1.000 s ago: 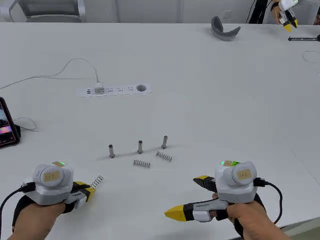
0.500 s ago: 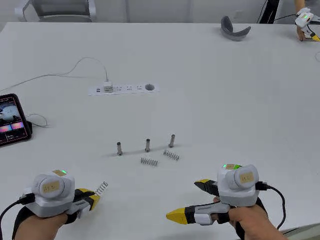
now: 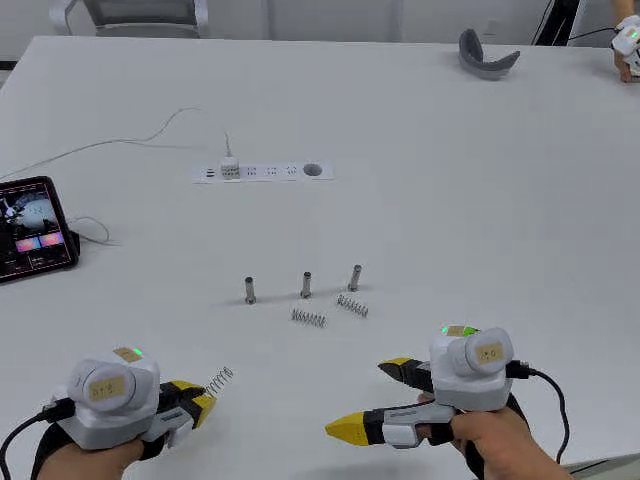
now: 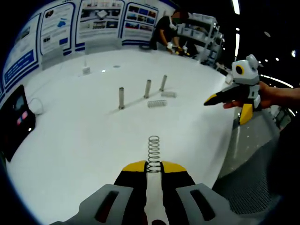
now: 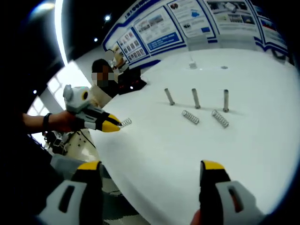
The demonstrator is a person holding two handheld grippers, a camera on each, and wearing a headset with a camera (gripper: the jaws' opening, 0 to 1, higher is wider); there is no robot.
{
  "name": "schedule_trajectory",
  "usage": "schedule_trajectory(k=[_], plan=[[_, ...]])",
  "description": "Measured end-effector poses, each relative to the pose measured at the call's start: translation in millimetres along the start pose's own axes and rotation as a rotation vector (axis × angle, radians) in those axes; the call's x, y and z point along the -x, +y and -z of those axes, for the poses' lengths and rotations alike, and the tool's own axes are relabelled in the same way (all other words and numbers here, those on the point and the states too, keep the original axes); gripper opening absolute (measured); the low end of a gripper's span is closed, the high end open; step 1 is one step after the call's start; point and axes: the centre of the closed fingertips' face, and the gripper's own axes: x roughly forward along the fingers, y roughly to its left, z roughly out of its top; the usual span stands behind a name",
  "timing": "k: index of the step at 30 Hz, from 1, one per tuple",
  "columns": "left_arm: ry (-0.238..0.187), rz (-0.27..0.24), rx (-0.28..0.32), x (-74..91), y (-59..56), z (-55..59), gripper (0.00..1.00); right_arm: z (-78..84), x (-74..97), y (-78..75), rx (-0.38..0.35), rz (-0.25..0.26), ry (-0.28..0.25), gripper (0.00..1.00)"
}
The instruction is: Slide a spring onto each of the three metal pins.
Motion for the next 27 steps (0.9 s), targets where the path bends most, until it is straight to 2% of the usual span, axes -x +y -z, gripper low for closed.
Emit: schedule_trajectory(k=[5, 10, 14, 27], plan=[[-0.008, 0.024, -0.041, 1.1, -10.8, -11.8, 0.11, -0.4, -4.9, 5.7, 0.001, -0.03, 0.001, 0.82], [-0.021, 0.05, -0.078, -1.1, -20.9, -24.0, 0.11, -8.1, -7.5, 10.0, -0.007, -0.053, -0.019, 0.79], [-0.049, 0.079, -0.11, -2.2, -32.1, -35.4, 0.11, -15.7, -8.3, 14.5, -0.004, -0.077, -0.032, 0.77], [-0.07, 0.16, -0.188, -9.6, -68.2, -55.1, 0.11, -38.0, -8.5, 25.7, -0.033, -0.143, -0.099, 0.6]])
